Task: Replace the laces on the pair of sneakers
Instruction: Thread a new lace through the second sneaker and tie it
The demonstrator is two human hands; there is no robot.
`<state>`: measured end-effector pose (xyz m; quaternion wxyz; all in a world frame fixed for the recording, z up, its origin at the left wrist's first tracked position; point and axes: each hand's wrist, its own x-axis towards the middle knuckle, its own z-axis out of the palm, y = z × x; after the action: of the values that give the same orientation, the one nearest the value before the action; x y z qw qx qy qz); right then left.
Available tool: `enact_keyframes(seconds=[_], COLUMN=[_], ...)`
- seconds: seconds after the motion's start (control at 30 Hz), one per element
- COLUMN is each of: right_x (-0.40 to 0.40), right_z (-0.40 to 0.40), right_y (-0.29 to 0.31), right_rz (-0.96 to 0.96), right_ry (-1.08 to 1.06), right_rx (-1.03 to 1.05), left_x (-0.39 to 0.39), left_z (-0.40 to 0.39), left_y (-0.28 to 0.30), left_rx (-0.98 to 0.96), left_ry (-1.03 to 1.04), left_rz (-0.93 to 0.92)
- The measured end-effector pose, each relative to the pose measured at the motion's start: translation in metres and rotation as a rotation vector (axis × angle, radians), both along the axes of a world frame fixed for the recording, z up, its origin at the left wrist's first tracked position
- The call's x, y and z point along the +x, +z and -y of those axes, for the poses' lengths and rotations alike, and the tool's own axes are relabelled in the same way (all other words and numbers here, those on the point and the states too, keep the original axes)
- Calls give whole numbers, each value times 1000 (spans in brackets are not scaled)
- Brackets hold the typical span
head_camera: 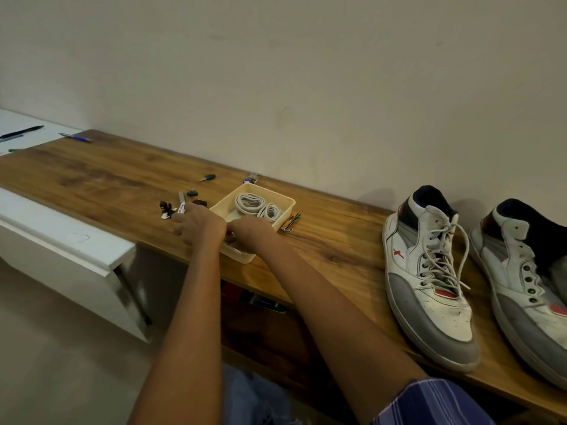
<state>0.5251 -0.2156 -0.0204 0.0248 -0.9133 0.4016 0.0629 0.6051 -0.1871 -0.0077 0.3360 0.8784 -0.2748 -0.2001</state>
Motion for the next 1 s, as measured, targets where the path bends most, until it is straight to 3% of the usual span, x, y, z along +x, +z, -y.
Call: enact_keyframes(seconds=[0.2,0.33,0.47,0.57,0.7,0.87,0.93,1.0], right_x=[-6,-29,-72,-126,-227,-354,-394,-424], right_z=[6,6,2,-5,-22,-58,-73,-81], right_y=[-6,-1,23,45,68,70,58,42], right_rz=[112,405,708,761,938,1173,1243,1277], right_ry=[-21,-76,-146,-172,-303,-625,-789,-954], right_rx=[-1,-74,-66,-172,-374,-612,-678,-687], left_x=[0,-5,-23,-59,-145,-262,-296,-319], left_z=[1,-1,-6,0,1,-25,-32,-35], left_y=[-4,1,13,23,25,10,3,-1], left_rx=[77,115,130,-73,-275,-244,-167,-61], left_ry=[-41,-43,-56,-192,-531,-909,-956,-935], left_rz=[9,-2,161,264,137,-61,6,209])
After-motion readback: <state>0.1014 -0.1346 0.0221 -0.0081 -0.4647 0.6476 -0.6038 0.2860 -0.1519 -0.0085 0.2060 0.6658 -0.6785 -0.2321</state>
